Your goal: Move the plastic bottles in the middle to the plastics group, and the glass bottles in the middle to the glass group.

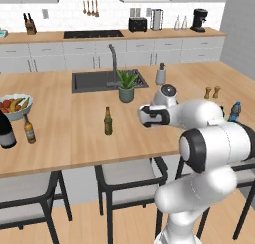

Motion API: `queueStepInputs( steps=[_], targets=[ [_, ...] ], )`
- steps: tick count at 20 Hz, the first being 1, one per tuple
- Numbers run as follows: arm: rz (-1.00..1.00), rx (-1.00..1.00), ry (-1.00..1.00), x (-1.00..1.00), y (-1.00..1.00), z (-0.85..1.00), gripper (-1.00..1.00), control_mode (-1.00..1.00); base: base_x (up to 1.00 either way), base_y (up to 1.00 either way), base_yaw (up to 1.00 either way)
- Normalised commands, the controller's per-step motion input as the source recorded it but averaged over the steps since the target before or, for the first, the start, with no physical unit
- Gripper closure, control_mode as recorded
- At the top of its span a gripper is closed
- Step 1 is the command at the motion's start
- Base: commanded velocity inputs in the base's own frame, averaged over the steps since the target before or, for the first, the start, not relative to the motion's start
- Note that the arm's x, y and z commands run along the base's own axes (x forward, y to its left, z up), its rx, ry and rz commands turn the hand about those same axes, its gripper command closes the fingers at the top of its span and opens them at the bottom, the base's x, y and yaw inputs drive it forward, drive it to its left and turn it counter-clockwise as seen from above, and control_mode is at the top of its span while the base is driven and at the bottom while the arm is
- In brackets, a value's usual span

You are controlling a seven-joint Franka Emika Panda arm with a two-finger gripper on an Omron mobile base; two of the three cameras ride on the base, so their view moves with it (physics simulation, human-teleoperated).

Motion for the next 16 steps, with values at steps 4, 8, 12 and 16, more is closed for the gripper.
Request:
queueStepInputs(
  steps=[4, 8, 12, 16],
  targets=[
    [0.0, 0.02, 0.0, -0.56, -0.83, 0.2, 1.0, -1.0, 0.0, 0.0, 0.0],
    [-0.02, 0.0, 0.0, -0.4, -0.83, 0.13, 1.0, -1.0, 0.0, 0.0, 0.0],
    [-0.02, 0.0, 0.0, -0.4, -0.78, 0.11, 1.0, -1.0, 0.0, 0.0, 0.0],
    [-0.04, 0.0, 0.0, -0.13, -0.6, 0.0, 1.0, -1.0, 0.0, 0.0, 0.0]
  ],
)
